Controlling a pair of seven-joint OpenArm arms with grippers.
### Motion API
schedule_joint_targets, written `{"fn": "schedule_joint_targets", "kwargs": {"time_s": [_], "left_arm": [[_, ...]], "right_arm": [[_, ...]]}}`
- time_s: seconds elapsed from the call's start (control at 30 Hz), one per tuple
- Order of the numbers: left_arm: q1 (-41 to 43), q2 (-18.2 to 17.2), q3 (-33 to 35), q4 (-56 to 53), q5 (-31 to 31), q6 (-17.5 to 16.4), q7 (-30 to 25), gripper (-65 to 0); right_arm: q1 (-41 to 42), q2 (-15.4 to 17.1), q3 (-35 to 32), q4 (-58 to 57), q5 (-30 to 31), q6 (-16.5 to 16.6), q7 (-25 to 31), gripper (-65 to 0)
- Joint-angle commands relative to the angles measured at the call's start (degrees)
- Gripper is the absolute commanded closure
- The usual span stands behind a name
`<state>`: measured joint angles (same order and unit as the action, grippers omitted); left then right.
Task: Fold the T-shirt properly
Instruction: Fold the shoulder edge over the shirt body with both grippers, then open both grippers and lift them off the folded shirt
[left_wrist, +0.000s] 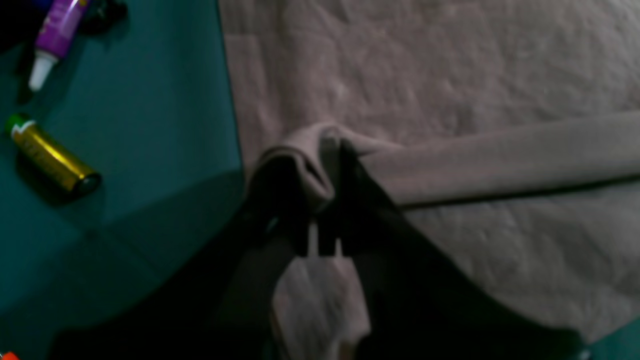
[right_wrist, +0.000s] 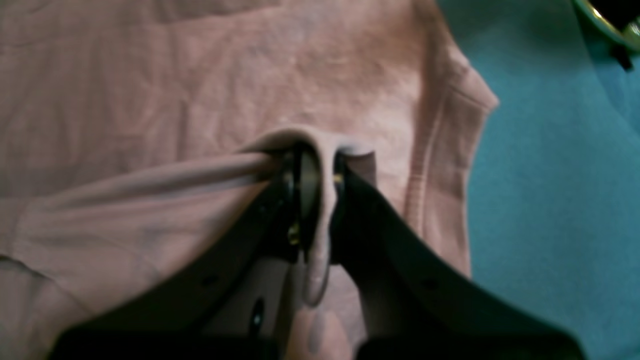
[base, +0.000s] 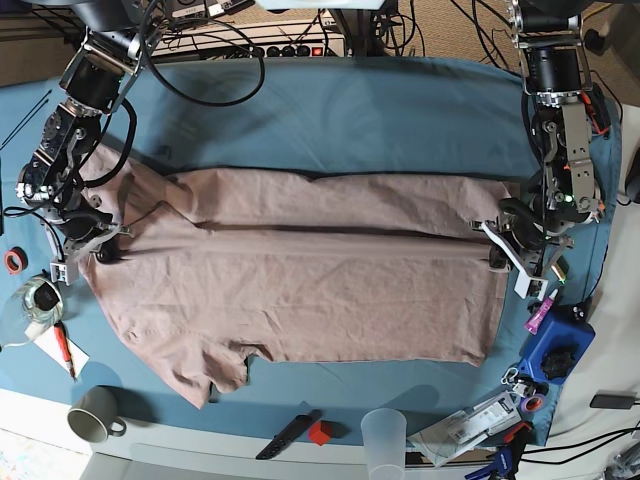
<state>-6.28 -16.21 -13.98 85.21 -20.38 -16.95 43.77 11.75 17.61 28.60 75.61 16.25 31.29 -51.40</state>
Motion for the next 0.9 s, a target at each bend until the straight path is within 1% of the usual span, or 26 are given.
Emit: {"fn": "schedule_joint_targets", "kwargs": {"time_s": [0.0,0.17,0.27,0.37,0.47,0.6,0.7,0.77,0.87], "left_arm": [[-1.31,-0.74,-0.39,0.96,-0.15,0.35,-1.51,0.0],[-2.45,-0.72,-0.39,0.87,-0.15,0.07,-2.27,0.0],[-3.50,-0.57,-0.22,0.72,-0.20,-2.27,-2.27,0.0],[-4.66,-0.63,1.77,-0.94,-0.15,-2.21,-2.27,0.0],[-6.12,-0.61,4.31,-4.55,1.03,-1.97,-2.32,0.0],[-7.28,-0.66,4.87,-6.43,1.40,1.97,-3.32,0.0],[-8.09,-0.63,4.81,-6.43,1.40,1.81,-3.13,0.0],[-8.35,-0.63,4.81,-6.43,1.36,0.48,-3.17,0.0],[-8.31,-0.63,4.81,-6.43,1.36,0.42,-3.69,0.0]], "right_arm": [[1.57,1.27,0.33,0.55,-0.48,-0.24,1.75,0.0],[1.57,1.29,0.33,0.39,-1.16,-0.24,2.10,0.0],[1.60,1.29,0.33,0.39,-1.36,-0.24,2.38,0.0],[1.57,1.29,0.33,0.39,-1.36,-0.24,2.47,0.0],[1.62,1.29,0.33,0.39,-3.15,-0.26,3.54,0.0],[1.60,1.29,0.33,0.39,-3.89,-0.24,3.87,0.0],[1.62,1.29,0.31,0.39,-3.91,-0.22,5.31,0.0],[1.75,1.29,0.33,0.39,-4.13,-0.24,5.57,0.0],[1.92,1.29,0.33,0.39,-4.35,-0.24,5.97,0.0]]}}
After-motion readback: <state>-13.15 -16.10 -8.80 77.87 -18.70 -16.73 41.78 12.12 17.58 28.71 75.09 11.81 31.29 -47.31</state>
